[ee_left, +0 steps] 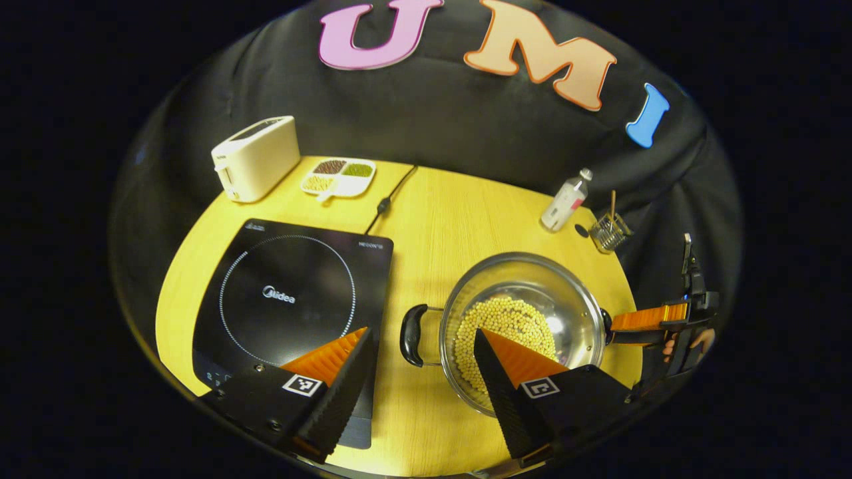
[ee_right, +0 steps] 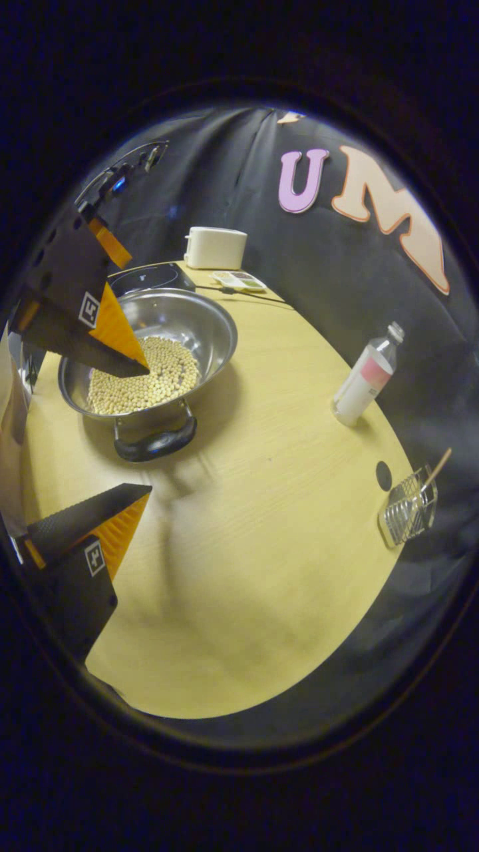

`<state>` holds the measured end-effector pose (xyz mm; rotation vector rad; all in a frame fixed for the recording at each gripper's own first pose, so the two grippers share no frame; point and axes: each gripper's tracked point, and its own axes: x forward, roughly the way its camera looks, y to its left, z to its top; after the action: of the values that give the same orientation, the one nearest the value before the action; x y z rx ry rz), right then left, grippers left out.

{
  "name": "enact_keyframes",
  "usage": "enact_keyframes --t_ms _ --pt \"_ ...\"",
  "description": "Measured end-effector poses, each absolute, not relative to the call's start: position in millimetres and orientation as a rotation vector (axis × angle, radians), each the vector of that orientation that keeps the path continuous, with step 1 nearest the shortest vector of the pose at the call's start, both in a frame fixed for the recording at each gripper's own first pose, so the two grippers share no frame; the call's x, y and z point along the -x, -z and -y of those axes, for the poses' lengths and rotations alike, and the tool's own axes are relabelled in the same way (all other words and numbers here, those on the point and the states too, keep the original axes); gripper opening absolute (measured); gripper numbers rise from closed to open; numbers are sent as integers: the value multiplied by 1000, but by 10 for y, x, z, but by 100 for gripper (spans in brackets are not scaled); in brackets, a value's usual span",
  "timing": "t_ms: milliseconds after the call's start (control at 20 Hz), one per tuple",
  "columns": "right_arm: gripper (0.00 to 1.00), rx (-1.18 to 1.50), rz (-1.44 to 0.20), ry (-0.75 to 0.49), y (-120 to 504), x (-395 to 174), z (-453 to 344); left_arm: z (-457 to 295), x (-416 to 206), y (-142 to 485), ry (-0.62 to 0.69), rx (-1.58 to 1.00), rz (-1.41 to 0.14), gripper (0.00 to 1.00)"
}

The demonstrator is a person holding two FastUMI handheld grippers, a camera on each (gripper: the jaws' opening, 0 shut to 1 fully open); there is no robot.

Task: First push the handle of the pot to place it horizontally, then grasp the pot with both hands and set it on the induction cooktop.

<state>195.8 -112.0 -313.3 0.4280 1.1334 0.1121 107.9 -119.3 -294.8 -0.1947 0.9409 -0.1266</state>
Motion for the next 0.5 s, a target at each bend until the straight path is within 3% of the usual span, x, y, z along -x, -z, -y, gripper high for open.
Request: enact_keyframes --t_ms 500 --pt "98 -385 -1185 -140 3549 -2139 1002 1320 -1143 3509 132 216 -1144 93"
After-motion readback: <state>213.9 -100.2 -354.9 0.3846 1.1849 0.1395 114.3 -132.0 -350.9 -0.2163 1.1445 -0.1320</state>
